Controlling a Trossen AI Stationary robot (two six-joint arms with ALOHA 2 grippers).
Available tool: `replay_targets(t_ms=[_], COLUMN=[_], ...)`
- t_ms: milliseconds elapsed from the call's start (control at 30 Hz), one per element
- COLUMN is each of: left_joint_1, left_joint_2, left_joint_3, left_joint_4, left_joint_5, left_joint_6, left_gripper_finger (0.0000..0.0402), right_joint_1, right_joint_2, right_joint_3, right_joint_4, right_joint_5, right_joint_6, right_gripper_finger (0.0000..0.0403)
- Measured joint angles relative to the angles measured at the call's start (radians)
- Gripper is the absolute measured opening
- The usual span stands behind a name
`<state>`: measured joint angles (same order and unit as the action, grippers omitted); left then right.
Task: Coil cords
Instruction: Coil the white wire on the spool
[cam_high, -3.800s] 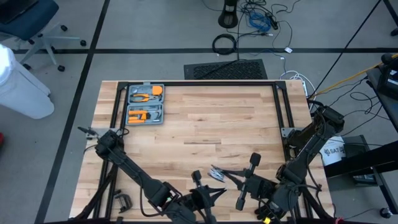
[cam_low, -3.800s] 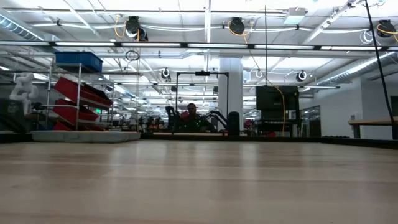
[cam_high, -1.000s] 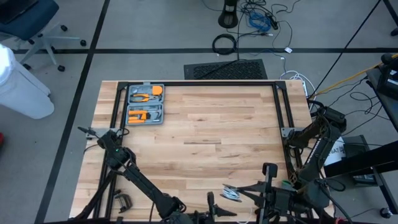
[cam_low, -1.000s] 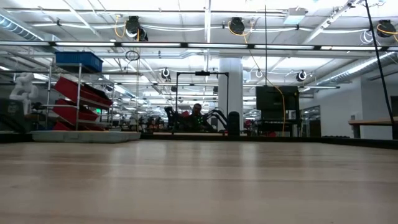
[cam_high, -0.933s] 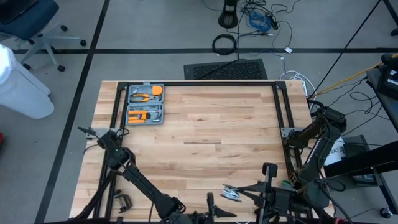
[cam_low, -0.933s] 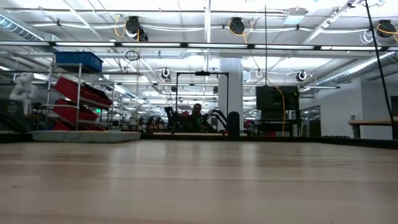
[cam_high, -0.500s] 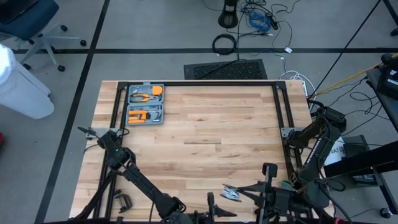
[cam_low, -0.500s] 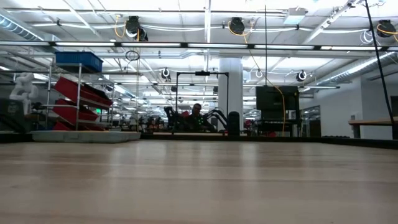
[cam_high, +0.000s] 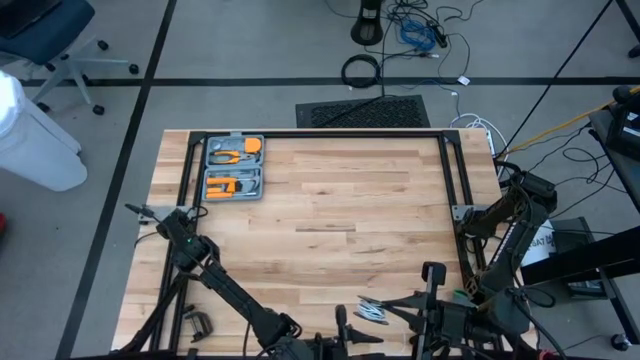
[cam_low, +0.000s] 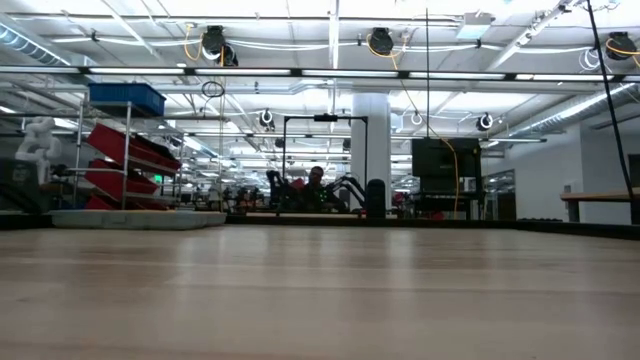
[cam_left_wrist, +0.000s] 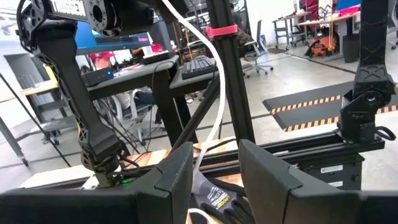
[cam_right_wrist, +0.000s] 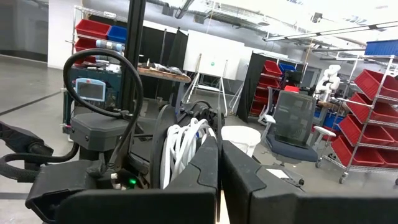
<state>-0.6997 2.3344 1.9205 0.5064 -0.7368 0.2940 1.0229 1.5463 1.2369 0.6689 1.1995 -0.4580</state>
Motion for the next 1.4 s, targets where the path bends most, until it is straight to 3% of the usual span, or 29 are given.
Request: replay_targets(t_ms=[367,933,1167,1400], left_joint_1=[-0.001,0.006,0.008,-0.012], left_joint_2=[0.0,0.0,0.0,-0.016], left_joint_3=[0.0,0.0,0.001,0.001], left_joint_4=[0.0,0.0,-0.017,-0.135], left_joint_5=[0.0,-0.002,-0.279,-0.533], left_joint_6=[0.0,-0.003,0.05,0.056], left_gripper_finger=[0.0127,0.0007,0.0003,0.0003], right_joint_1=[0.0,0.0,0.004,0.007], right_joint_2=[0.0,0.0,0.0,0.0], right_joint_3=[0.0,0.0,0.0,0.0], right_joint_4=[0.0,0.0,0.0,0.0], right_joint_5=[0.0,0.0,0.001,0.006], right_joint_6=[0.0,0.0,0.001,0.001], right_gripper_finger=[0.0,0.0,0.0,0.0])
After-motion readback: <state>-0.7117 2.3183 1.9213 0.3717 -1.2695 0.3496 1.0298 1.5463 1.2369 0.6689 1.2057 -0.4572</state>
